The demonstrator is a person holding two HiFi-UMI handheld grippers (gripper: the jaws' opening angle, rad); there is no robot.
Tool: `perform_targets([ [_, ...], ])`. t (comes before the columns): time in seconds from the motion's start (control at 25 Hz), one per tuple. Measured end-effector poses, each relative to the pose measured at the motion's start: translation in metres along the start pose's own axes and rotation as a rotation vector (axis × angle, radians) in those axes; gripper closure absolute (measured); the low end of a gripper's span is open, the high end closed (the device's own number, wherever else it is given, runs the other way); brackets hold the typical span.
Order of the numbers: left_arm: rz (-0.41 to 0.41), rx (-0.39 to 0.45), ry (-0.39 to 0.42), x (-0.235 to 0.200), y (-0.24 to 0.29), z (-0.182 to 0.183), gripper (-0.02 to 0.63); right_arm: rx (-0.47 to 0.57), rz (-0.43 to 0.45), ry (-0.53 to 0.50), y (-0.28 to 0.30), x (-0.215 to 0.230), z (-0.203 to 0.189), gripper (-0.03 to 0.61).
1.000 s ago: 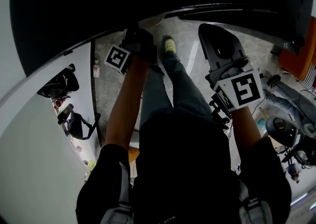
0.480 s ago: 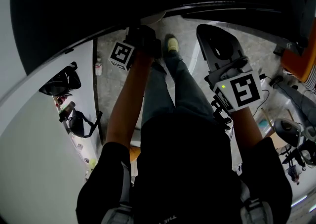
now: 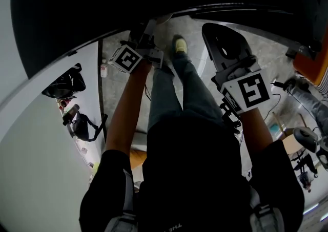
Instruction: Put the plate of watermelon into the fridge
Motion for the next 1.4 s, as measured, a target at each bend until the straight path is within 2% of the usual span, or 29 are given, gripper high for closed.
perform_targets([
  [0.16, 0.022, -0.102, 0.121, 0.003, 0.002, -0.009, 0.208, 0.001, 0.005, -0.005, 0.002, 0.000, 0.001, 0.567],
  [0.48, 0.125, -0.353, 0.459, -0.001, -0.006, -0.033, 0.186, 0.007, -0.013, -0.011, 0.003, 0.010, 0.003, 0.568],
  [0.56, 0.153, -0.372, 0.508, -0.002, -0.005, -0.035, 0.186, 0.008, -0.018, -0.012, 0.003, 0.012, 0.003, 0.568],
  [0.72, 0.210, -0.420, 0.545, -0.007, 0.000, -0.041, 0.189, 0.002, -0.025, -0.010, 0.001, 0.013, 0.002, 0.568],
  [0.8, 0.248, -0.420, 0.543, -0.010, 0.001, -0.039, 0.215, 0.001, -0.027, -0.010, 0.001, 0.014, 0.001, 0.568],
  [0.84, 0.266, -0.416, 0.536, -0.012, 0.001, -0.037, 0.287, 0.001, -0.028, -0.010, 0.001, 0.014, 0.001, 0.568],
  [1.04, 0.293, -0.410, 0.457, -0.012, 0.009, -0.032, 0.343, 0.000, -0.029, -0.008, 0.001, 0.014, 0.001, 0.568],
  [1.16, 0.317, -0.374, 0.355, -0.012, 0.020, -0.024, 0.388, 0.003, -0.027, -0.008, 0.002, 0.013, 0.002, 0.568],
  [1.28, 0.358, -0.329, 0.213, -0.016, 0.027, -0.016, 0.426, 0.005, -0.025, -0.007, 0.003, 0.011, 0.003, 0.568],
  [1.36, 0.354, -0.304, 0.130, -0.018, 0.026, -0.014, 0.452, 0.005, -0.022, -0.006, 0.004, 0.009, 0.003, 0.568],
  [1.4, 0.347, -0.302, 0.113, -0.018, 0.025, -0.014, 0.460, 0.005, -0.020, -0.004, 0.005, 0.008, 0.003, 0.568],
])
Point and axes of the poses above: the fingertips, and each gripper's own axes: y forward along the fingers, x to its right, z out of its top, the point moved 2 cm from there along -y, backward along the fingers, and after that the axes turned 12 degrees about -y, right-handed, at the moved point
